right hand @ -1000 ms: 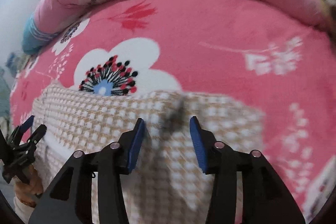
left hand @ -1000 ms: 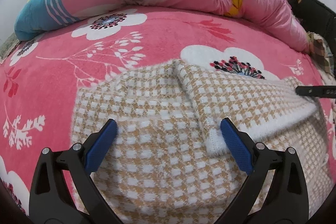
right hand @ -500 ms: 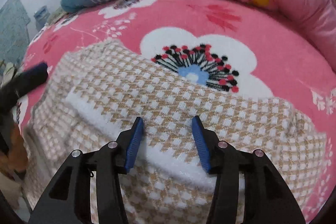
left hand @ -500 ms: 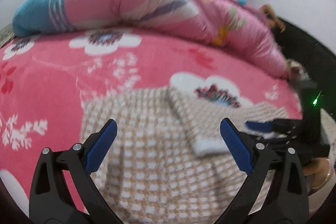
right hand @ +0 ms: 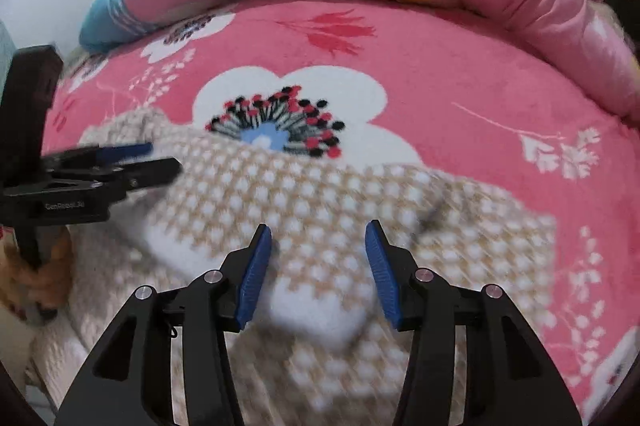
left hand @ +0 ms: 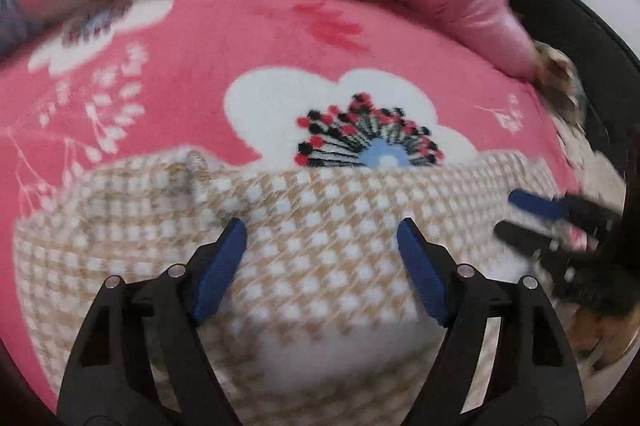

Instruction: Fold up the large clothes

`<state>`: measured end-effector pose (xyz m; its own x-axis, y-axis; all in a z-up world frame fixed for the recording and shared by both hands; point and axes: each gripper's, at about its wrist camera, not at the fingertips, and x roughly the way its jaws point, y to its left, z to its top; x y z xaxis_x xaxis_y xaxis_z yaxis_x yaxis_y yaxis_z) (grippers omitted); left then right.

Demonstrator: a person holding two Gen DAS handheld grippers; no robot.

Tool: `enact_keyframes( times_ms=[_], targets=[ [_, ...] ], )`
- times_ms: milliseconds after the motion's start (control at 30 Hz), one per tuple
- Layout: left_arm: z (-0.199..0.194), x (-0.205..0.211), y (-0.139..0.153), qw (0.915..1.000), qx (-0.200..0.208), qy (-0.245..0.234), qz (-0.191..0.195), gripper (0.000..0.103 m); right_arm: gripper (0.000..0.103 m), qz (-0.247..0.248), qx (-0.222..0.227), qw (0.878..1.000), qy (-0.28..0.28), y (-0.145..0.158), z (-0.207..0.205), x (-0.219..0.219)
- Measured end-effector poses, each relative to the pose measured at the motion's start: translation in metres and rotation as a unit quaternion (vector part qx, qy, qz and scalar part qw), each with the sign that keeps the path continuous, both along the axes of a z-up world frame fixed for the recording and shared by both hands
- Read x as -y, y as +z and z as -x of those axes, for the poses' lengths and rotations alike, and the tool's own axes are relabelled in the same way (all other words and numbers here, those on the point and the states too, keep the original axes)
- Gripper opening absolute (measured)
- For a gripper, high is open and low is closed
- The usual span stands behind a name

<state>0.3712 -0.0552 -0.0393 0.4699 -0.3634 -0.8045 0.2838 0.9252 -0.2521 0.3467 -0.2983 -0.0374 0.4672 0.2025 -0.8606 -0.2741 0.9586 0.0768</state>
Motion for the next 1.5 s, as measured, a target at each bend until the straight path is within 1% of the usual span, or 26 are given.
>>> enact_keyframes(
  times_ms=[33,67,100,167,200,233,300,367,433,467,500,533,567,600,700,800,867,900,967,1000,1100,1167,1267,1367,1433,1500],
  targets=[
    [0.002,-0.003,-0.001,0.9999,-0.005,0.004,-0.009,0.082,0.048,0.005,-0.001,1.0,0.003,0.001,0.004,0.002],
    [0.003,-0.009,-0.002,0.9999,-0.014,0.002,-0.001,0.082,0.061,0.011,-0.005,1.0,0.001,0.001,0.007,0.005],
    [0.006,-0.013,0.001,0.9999,-0.011,0.003,0.002,0.082,0.067,0.02,-0.015,1.0,-0.012,0.0,0.008,0.008],
    [0.015,-0.021,0.013,0.9997,0.012,0.017,-0.012,0.081,0.067,0.0,-0.038,0.998,-0.044,0.005,0.01,0.022],
    [0.021,-0.024,0.021,0.9994,0.027,0.017,-0.012,0.081,0.067,-0.002,-0.036,0.998,-0.059,0.014,0.012,0.025],
    [0.029,-0.025,0.029,0.9989,0.046,0.011,-0.006,0.08,0.067,0.0,-0.024,0.998,-0.063,0.021,0.015,0.024],
    [0.04,-0.022,0.044,0.9969,0.079,0.0,-0.003,0.08,0.067,0.001,0.019,0.999,-0.051,0.04,0.024,0.012],
    [0.047,-0.012,0.053,0.9951,0.096,-0.022,0.0,0.081,0.067,-0.005,0.039,0.999,-0.037,0.048,0.024,-0.002],
    [0.053,0.002,0.046,0.9951,0.091,-0.033,-0.019,0.081,0.067,-0.007,0.037,0.999,-0.015,0.041,0.019,-0.023],
    [0.052,0.012,0.036,0.996,0.072,-0.039,-0.037,0.081,0.067,0.0,0.033,0.999,-0.007,0.034,0.017,-0.03],
    [0.05,0.022,0.018,0.9958,0.042,-0.044,-0.068,0.081,0.067,0.021,0.015,1.0,0.003,0.016,0.013,-0.038],
    [0.05,0.026,0.007,0.9938,0.028,-0.046,-0.098,0.083,0.067,0.034,-0.009,0.999,0.006,0.0,0.009,-0.041],
    [0.053,0.029,-0.004,0.9906,0.025,-0.043,-0.127,0.087,0.067,0.038,-0.017,0.999,0.01,-0.013,0.009,-0.042],
    [0.057,0.024,-0.003,0.9921,0.028,-0.036,-0.117,0.086,0.067,0.039,-0.007,0.999,0.011,-0.013,0.013,-0.042],
    [0.07,0.002,0.017,0.9968,0.018,-0.007,-0.077,0.086,0.067,0.052,-0.009,0.999,-0.008,0.011,0.033,-0.039],
    [0.096,-0.022,0.043,0.9971,0.047,0.015,-0.057,0.086,0.069,0.035,0.005,0.999,-0.008,0.035,0.063,-0.032],
    [0.118,-0.038,0.057,0.9967,0.061,0.027,-0.047,0.086,0.081,0.013,0.022,1.0,-0.009,0.052,0.091,-0.029],
    [0.133,-0.048,0.063,0.996,0.068,0.036,-0.045,0.086,0.086,0.003,0.028,1.0,-0.008,0.057,0.1,-0.029],
    [0.161,-0.065,0.068,0.9945,0.082,0.045,-0.046,0.086,0.09,-0.033,0.041,0.999,-0.002,0.069,0.132,-0.027],
    [0.173,-0.073,0.07,0.9938,0.087,0.051,-0.046,0.087,0.09,-0.045,0.042,0.998,0.002,0.07,0.14,-0.028],
    [0.218,-0.105,0.063,0.9922,0.09,0.077,-0.04,0.087,0.09,-0.075,0.029,0.997,0.015,0.057,0.173,-0.039],
    [0.238,-0.119,0.055,0.9927,0.081,0.085,-0.029,0.087,0.09,-0.078,0.022,0.996,0.023,0.043,0.183,-0.049],
    [0.265,-0.132,0.042,0.9926,0.083,0.087,-0.015,0.087,0.09,-0.083,0.004,0.996,0.042,0.022,0.203,-0.061],
    [0.276,-0.14,0.03,0.993,0.079,0.087,0.008,0.087,0.09,-0.089,-0.024,0.994,0.052,0.001,0.212,-0.069],
    [0.275,-0.142,0.023,0.9928,0.075,0.09,0.026,0.087,0.09,-0.064,-0.024,0.997,0.048,-0.009,0.216,-0.073],
    [0.269,-0.144,0.018,0.9919,0.076,0.097,0.03,0.087,0.09,-0.054,-0.02,0.997,0.052,-0.01,0.217,-0.076]
  ],
)
